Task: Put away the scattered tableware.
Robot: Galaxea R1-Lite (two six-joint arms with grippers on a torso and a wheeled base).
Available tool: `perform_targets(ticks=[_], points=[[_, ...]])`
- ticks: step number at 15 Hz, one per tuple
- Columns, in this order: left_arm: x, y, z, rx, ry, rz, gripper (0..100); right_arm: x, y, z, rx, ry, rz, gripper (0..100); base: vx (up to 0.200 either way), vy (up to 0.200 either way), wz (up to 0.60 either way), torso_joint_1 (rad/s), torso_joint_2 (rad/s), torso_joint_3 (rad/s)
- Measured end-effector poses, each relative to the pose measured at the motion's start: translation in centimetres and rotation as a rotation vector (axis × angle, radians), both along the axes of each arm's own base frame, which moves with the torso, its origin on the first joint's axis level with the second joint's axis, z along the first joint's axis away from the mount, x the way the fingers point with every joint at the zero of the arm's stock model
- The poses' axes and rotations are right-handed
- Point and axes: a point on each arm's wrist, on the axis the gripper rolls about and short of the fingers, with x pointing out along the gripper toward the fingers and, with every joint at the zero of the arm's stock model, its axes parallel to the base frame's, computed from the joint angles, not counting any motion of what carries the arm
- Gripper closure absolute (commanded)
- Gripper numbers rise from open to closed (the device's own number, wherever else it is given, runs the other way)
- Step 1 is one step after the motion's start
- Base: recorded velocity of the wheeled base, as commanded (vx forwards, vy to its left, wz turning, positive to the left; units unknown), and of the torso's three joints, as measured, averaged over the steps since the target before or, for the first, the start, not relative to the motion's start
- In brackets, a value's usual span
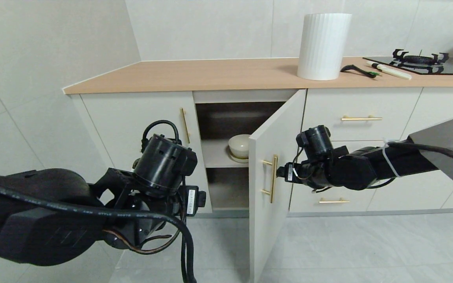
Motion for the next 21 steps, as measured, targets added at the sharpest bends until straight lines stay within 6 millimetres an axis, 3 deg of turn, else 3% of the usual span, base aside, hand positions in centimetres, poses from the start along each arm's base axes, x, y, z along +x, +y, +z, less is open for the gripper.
perform_targets(ticks=[5,10,12,17,21], points=[[0.0,1.2,1.8,-0.017,-0.05,0.02,0,0.8,1.2,-1.1,0.07,0.023,-0.028,0,0.16,0.0,0.0,0.005,0.0,0.0],[-1.2,3.9,6.6,-0.049,-0.207,0.105,0,1.8,2.7,-1.4,0.206,-0.056,-0.064,0,0.0,0.0,0.0,0.0,0.0,0.0],[-1.9,4.5,7.6,-0.058,-0.239,0.109,0,2.3,2.8,-1.6,0.241,-0.059,-0.084,0,0.0,0.0,0.0,0.0,0.0,0.0],[-2.3,4.8,8.0,-0.068,-0.253,0.11,0,4.1,3.6,-1.6,0.354,-0.08,-0.152,0,0.0,0.0,0.0,0.0,0.0,0.0],[-2.3,4.8,7.9,-0.067,-0.251,0.11,0,6.3,3.1,-1.9,0.393,-0.123,-0.225,0,0.0,0.0,0.0,0.0,0.0,0.0]])
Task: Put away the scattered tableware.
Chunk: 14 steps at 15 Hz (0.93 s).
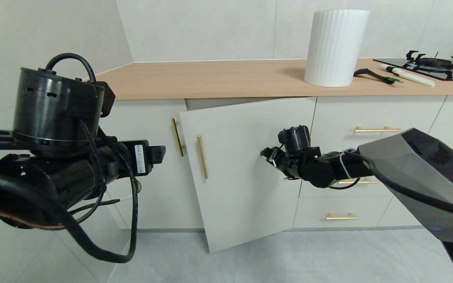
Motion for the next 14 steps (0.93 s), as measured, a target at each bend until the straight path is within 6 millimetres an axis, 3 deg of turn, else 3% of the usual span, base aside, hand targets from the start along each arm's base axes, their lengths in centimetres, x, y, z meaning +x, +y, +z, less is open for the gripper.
perform_targets(ticks=[7,14], points=[[0.1,-0.2,-0.4,0.008,0.012,-0.006,0,2.8,-2.4,-0.3,0.01,-0.035,-0.104,0,0.0,0.0,0.0,0.0,0.0,0.0],[0.2,-0.3,-0.6,0.012,0.017,-0.006,0,4.3,-4.3,-0.2,0.008,-0.056,-0.173,0,0.0,0.0,0.0,0.0,0.0,0.0]])
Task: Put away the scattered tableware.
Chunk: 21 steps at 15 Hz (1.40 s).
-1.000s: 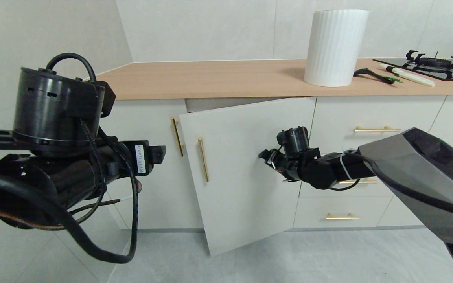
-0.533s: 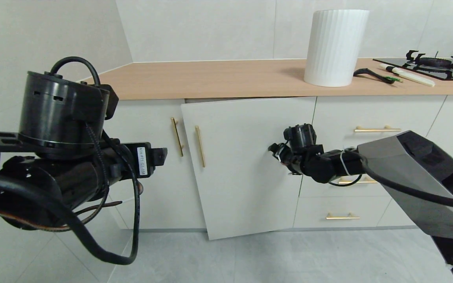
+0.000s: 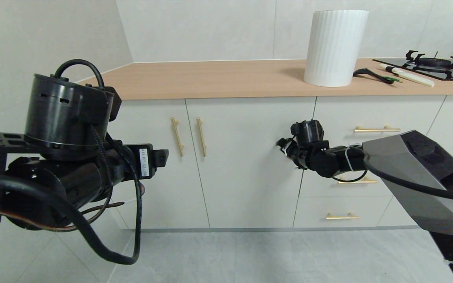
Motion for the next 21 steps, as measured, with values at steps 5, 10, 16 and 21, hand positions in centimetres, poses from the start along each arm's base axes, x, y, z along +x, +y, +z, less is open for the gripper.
perform_targets(ticks=[5,10,16,21], points=[[0.0,0.0,0.0,0.0,0.001,-0.001,0,-0.3,-1.0,0.6,-0.014,0.021,-0.03,0,0.0,0.0,0.0,0.0,0.0,0.0],[-0.5,0.4,-0.2,0.0,0.003,0.001,0,-5.6,-0.9,6.0,-0.028,0.006,0.022,0,0.0,0.0,0.0,0.0,0.0,0.0],[-5.4,4.0,-1.4,-0.004,0.007,0.01,0,-19.5,-8.9,15.4,-0.188,-0.106,0.001,0,0.0,0.0,0.0,0.0,0.0,0.0],[-13.0,10.1,-1.9,0.03,-0.087,0.063,0,-34.5,-17.1,17.7,-0.371,-0.282,-0.077,0,0.0,0.0,0.0,0.0,0.0,0.0]])
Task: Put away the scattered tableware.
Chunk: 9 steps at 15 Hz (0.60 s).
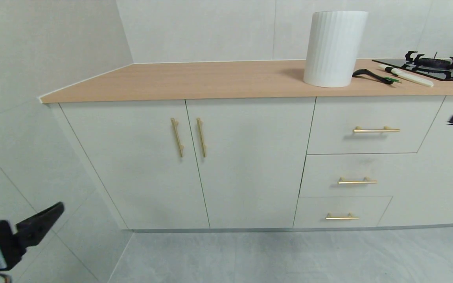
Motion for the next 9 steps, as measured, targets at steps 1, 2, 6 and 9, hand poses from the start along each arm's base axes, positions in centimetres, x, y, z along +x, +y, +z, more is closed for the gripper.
perform_targets(ticks=[1,2,6,9], points=[[-1.8,1.2,-0.4,0.007,-0.029,0.027,0,-3.0,-0.8,-0.2,-0.039,-0.04,-0.007,0,0.0,0.0,0.0,0.0,0.0,0.0],[-3.5,2.3,-1.0,0.012,-0.055,0.066,0,-5.7,-1.3,-0.6,-0.071,-0.069,-0.014,0,0.0,0.0,0.0,0.0,0.0,0.0],[-9.1,4.4,-3.9,0.024,-0.154,0.207,0,-15.1,-2.6,-4.4,-0.23,-0.138,-0.039,0,0.0,0.0,0.0,0.0,0.0,0.0],[-12.3,4.4,-6.1,0.078,-0.227,0.282,0,-18.5,-2.7,-8.1,-0.33,-0.18,-0.085,0,0.0,0.0,0.0,0.0,0.0,0.0]])
